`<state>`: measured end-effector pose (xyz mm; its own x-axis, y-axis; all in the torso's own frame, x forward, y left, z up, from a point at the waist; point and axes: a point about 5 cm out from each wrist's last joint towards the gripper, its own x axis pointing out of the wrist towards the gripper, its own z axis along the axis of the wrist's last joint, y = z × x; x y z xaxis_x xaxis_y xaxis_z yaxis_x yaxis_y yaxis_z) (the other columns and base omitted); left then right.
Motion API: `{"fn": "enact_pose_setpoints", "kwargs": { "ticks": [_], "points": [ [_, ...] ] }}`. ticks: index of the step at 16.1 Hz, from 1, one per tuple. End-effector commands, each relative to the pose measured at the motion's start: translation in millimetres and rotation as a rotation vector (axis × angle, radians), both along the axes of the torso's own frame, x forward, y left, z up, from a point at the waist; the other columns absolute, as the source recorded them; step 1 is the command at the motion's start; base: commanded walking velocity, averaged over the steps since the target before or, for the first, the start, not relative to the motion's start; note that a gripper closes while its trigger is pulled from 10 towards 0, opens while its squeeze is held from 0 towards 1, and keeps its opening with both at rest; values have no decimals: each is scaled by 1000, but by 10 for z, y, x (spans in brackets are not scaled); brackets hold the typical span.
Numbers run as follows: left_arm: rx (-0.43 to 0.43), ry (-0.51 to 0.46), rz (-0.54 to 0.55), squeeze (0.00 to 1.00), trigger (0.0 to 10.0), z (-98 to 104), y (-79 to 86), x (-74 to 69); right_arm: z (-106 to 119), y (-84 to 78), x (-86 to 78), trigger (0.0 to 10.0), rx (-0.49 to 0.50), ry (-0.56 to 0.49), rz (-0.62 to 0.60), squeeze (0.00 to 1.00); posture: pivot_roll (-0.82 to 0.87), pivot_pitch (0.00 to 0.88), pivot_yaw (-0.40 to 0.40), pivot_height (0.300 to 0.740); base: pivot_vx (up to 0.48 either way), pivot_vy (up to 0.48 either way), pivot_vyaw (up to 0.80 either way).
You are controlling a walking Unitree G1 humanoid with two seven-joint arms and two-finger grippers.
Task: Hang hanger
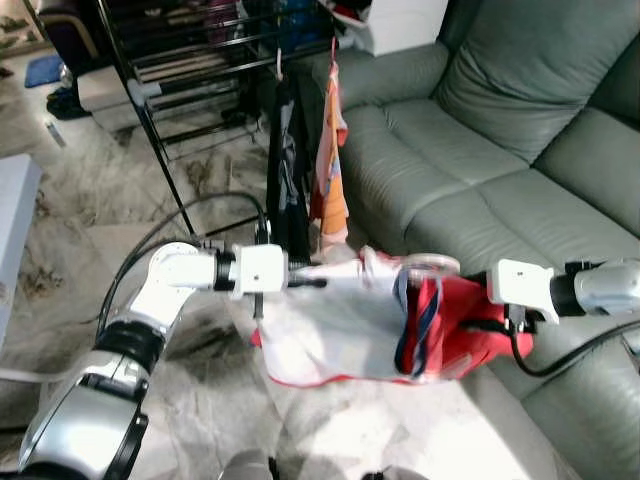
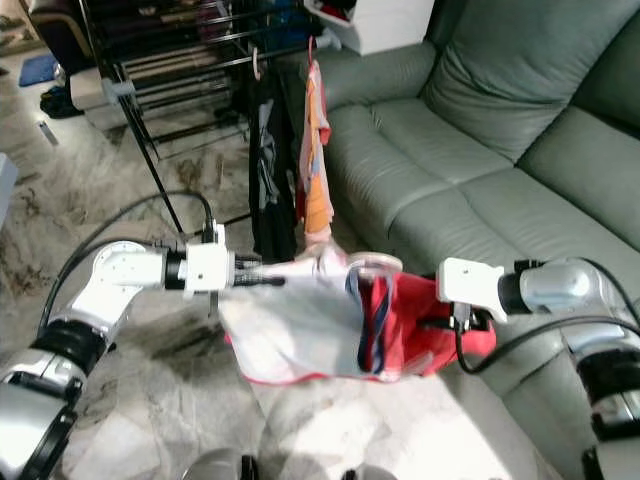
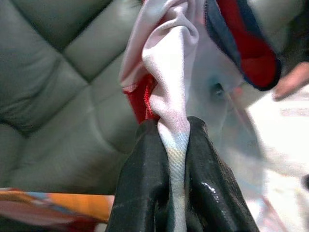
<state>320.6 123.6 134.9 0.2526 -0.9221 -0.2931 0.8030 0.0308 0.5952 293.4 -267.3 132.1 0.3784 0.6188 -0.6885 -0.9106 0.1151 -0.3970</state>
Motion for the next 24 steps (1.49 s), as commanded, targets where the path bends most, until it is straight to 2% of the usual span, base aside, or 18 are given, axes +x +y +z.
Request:
{"fn": "enact_pose_setpoints", "kwargs": {
  "ticks": [1, 2, 4, 6, 7, 11, 16, 19, 24],
  "points": [
    [-32, -70, 36, 0, 0, 119, 17, 69, 28, 35, 45, 0, -1, -33, 12, 0, -94, 0, 18, 740, 0, 0, 0],
    [-59, -109, 73, 0, 0, 174, 20, 114, 38, 48, 88, 0, 7, -57, -2, 0, -94, 0, 18, 740, 0, 0, 0],
    [-63, -117, 85, 0, 0, 194, 18, 138, 54, 53, 153, 0, 15, -100, -21, 0, -95, 0, 19, 740, 0, 0, 0],
    [-62, -123, 91, 0, 0, 190, 13, 146, 114, 110, 242, 0, 110, -133, -67, 0, -95, 0, 17, 740, 0, 0, 0],
    [-63, -124, 97, 0, 0, 175, 11, 148, 121, 125, 255, 0, 123, -137, -67, 0, -95, 0, 17, 740, 0, 0, 0],
    [-50, -125, 118, 0, 0, 129, 31, 164, 128, 198, 262, 0, 199, -96, -47, 0, -95, 0, 17, 740, 0, 0, 0],
    [-44, -130, 134, 0, 0, 117, 36, 187, 130, 190, 215, 0, 247, 7, -19, 0, -99, 0, 21, 740, 0, 0, 0],
    [-69, -143, 148, 0, 0, 139, 18, 205, 134, 188, 192, 0, 270, 60, -9, 0, -103, 0, 21, 740, 0, 0, 0],
    [-87, -163, 179, 0, 0, 173, -9, 249, 107, 198, 195, 0, 277, 62, -28, 0, -102, 0, 23, 740, 0, 0, 0]
  ]
}}
